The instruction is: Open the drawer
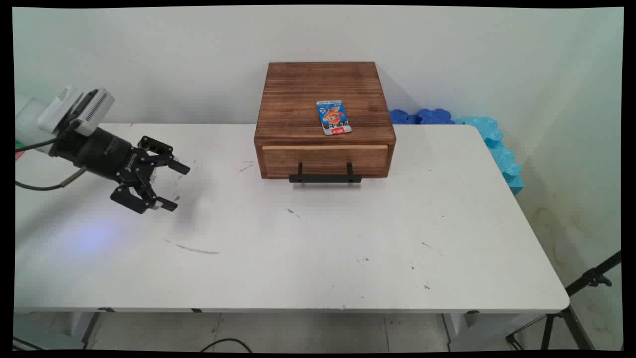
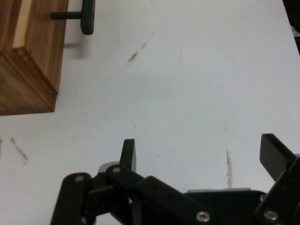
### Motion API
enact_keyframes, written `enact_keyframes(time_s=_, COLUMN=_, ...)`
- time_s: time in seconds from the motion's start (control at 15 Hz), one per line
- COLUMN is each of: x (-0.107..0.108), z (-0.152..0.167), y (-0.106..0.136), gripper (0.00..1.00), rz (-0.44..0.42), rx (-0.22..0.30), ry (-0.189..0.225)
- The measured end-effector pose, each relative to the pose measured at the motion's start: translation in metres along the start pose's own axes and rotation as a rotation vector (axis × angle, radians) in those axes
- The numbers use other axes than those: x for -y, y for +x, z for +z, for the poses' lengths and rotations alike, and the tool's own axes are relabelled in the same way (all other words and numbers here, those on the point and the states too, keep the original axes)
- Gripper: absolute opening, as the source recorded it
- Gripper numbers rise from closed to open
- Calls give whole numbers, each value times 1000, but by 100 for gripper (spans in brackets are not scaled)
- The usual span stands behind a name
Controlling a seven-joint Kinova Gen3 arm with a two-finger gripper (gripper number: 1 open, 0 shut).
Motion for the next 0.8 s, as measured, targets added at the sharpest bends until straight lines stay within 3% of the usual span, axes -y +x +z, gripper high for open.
enact_keyframes(time_s=0.4, x=3, z=3, y=14, gripper=100, rz=3, rx=1, ry=4)
enact_keyframes(time_s=0.8, x=12, z=21, y=55, gripper=100, rz=-3, rx=53, ry=45)
